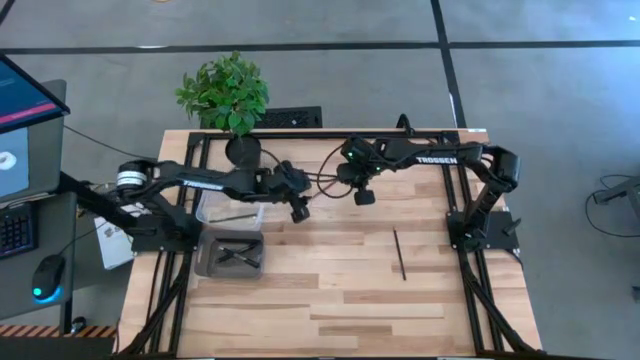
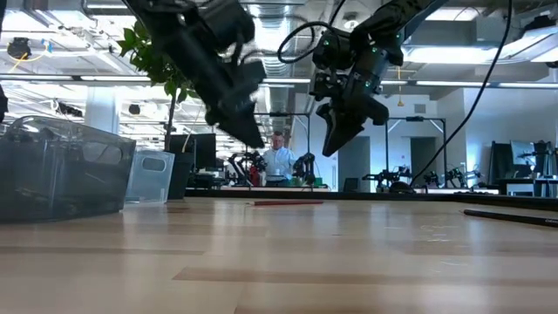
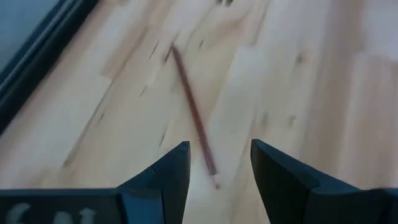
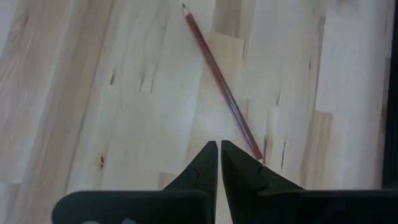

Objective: Sort pens & pencils
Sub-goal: Put the red pencil into the transparent bin

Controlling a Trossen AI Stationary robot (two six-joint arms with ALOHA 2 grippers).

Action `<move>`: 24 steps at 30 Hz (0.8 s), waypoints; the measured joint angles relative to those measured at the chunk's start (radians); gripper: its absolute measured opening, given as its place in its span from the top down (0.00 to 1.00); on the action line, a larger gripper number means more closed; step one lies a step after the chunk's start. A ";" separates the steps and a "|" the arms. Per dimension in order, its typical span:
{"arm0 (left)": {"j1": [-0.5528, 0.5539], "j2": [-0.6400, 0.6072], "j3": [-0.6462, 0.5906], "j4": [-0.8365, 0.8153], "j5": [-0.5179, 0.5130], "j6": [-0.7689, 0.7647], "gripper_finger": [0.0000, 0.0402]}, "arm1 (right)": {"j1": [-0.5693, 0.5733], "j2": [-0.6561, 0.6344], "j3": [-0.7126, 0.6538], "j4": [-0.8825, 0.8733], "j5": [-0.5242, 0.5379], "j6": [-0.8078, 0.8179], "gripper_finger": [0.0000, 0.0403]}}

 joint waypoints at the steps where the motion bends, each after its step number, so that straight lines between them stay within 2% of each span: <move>1: 0.003 0.017 0.004 -0.006 -0.018 -0.002 0.60 | 0.000 0.000 0.000 0.001 0.001 -0.006 0.88; 5: 0.021 0.072 0.047 0.005 -0.063 0.002 0.60 | -0.002 0.001 0.000 0.008 0.008 -0.046 0.84; 11: 0.029 0.124 0.108 0.006 -0.065 -0.002 0.60 | -0.003 0.002 0.000 0.019 0.010 -0.058 0.77; 17: 0.027 0.124 0.110 0.003 -0.070 -0.012 0.60 | -0.019 0.002 0.000 0.035 0.012 -0.131 0.72; 24: 0.026 0.140 0.103 -0.007 -0.072 -0.028 0.60 | -0.022 0.002 0.000 0.124 0.013 -0.103 0.71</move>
